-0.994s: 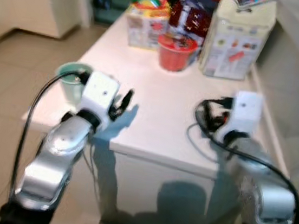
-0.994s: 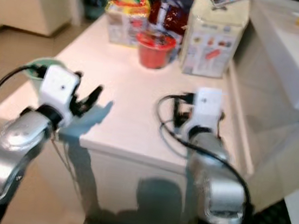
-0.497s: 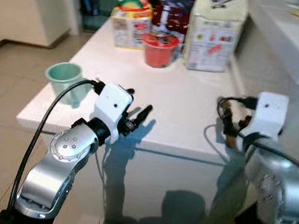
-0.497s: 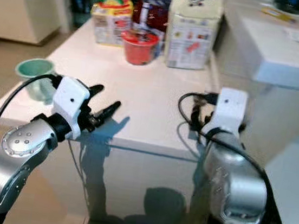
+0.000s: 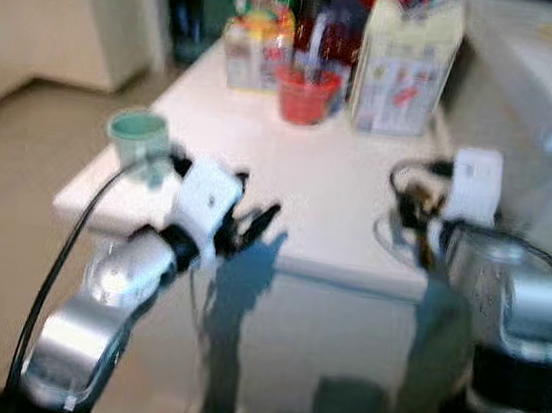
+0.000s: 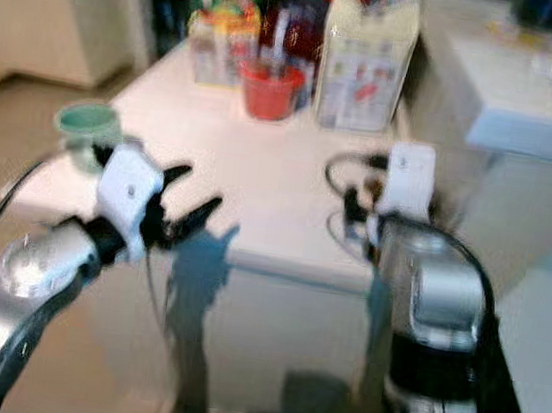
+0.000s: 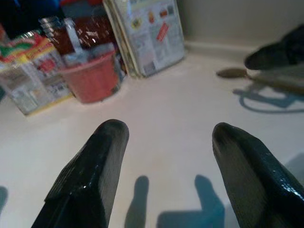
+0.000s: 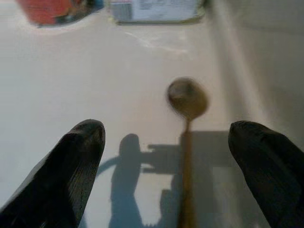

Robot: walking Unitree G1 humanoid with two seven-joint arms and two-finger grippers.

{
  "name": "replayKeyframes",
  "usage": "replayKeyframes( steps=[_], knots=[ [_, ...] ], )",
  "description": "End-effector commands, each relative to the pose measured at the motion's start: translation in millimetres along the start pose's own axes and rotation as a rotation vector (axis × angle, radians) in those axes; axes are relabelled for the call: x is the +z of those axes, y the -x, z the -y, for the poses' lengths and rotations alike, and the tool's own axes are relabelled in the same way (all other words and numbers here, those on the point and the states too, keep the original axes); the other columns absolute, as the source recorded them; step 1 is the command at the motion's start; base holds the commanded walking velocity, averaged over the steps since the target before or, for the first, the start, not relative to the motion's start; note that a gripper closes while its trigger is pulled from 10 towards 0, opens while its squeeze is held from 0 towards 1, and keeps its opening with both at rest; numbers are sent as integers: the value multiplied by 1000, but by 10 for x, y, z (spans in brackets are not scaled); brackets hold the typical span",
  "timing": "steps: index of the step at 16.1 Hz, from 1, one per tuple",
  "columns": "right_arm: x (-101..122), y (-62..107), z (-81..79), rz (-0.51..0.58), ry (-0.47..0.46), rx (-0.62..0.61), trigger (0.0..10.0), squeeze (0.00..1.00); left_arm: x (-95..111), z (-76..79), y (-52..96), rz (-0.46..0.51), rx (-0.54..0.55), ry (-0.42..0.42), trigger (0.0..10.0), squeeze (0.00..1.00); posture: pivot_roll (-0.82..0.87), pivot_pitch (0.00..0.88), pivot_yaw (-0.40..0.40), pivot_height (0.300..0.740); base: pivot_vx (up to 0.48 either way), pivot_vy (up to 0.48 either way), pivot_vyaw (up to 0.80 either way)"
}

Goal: Setting the table

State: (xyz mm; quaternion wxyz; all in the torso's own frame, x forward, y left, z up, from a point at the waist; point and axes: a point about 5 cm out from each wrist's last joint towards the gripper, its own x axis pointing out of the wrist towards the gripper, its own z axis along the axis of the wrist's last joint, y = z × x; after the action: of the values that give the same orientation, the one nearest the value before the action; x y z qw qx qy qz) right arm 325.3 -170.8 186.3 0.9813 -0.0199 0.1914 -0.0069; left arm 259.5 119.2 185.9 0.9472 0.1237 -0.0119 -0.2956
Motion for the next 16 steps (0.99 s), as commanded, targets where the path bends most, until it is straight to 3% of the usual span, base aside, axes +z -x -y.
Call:
replayKeyframes(
  steps=[1,10,16],
  knots=[
    [-24,-98,-29,-11,18,29,10000,0,35,-20,16,13,5,-13,10000,0,-1,0,-16,740,0,0,0],
    [-111,-393,-4,1,43,-11,10000,0,20,-31,19,17,22,-25,10000,0,-3,0,-17,740,0,0,0],
    [-193,-540,-185,-37,31,100,10000,0,6,-60,37,8,37,-34,10000,0,5,0,-24,740,0,0,0]
  ],
)
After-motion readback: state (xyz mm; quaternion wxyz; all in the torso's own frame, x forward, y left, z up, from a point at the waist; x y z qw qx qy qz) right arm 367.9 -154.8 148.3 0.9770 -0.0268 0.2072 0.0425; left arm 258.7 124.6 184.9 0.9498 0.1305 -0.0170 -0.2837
